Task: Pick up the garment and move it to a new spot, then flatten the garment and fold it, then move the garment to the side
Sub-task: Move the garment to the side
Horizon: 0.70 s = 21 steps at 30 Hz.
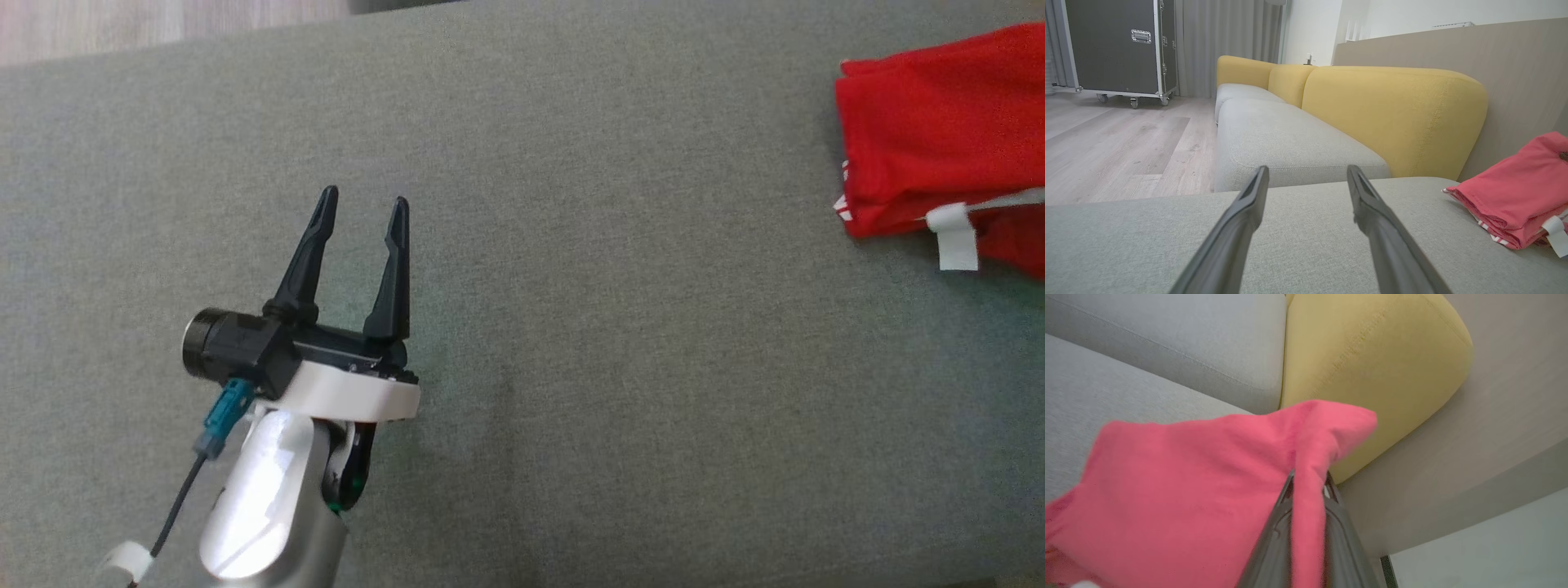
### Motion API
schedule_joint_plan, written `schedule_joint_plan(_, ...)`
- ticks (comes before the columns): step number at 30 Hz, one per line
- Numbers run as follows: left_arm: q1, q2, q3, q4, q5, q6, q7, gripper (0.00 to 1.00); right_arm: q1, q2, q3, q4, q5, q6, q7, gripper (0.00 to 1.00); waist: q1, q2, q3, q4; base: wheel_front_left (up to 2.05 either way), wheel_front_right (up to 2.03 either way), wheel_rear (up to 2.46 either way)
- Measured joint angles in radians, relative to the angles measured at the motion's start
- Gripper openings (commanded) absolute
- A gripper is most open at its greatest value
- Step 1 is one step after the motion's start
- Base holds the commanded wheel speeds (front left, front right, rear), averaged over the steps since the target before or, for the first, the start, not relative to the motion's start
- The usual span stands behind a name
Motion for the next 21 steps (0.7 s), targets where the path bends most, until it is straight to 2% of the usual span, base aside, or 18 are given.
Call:
schedule_joint_plan(9, -0.013, 0.0, 0.001, 0.008, 0.003, -0.006, -0.001, 1.0, 0.004, -0.074, -0.067, 0.029, -0.005, 0.0, 0.058, 0.0, -0.0001, 0.0, 0.04, 0.003, 0.0, 0.0, 0.0)
schedule_joint_plan(18, -0.034, -0.001, 0.028, 0.013, 0.027, -0.014, -0.001, 1.0, 0.024, -0.065, -0.13, 0.047, -0.073, 0.0, 0.064, 0.0, -0.0002, 0.0, 0.064, 0.002, 0.0, 0.0, 0.0)
schedule_joint_plan(19, -0.035, -0.001, 0.029, 0.013, 0.027, -0.014, -0.001, 1.0, 0.024, -0.058, -0.143, 0.046, -0.082, 0.0, 0.064, 0.71, -0.0002, 0.0, 0.066, 0.002, 0.0, 0.0, 0.0)
schedule_joint_plan(20, -0.037, -0.001, 0.031, 0.013, 0.028, -0.015, -0.001, 1.0, 0.024, -0.05, -0.16, 0.043, -0.09, 0.0, 0.062, 0.71, -0.0002, 0.0, 0.069, 0.002, 0.0, 0.0, 0.0)
schedule_joint_plan(21, -0.04, -0.001, 0.033, 0.014, 0.03, -0.015, -0.001, 1.0, 0.023, -0.041, -0.178, 0.042, -0.092, 0.0, 0.062, 1.0, -0.0001, 0.0, 0.071, 0.002, 0.0, 0.0, 0.0)
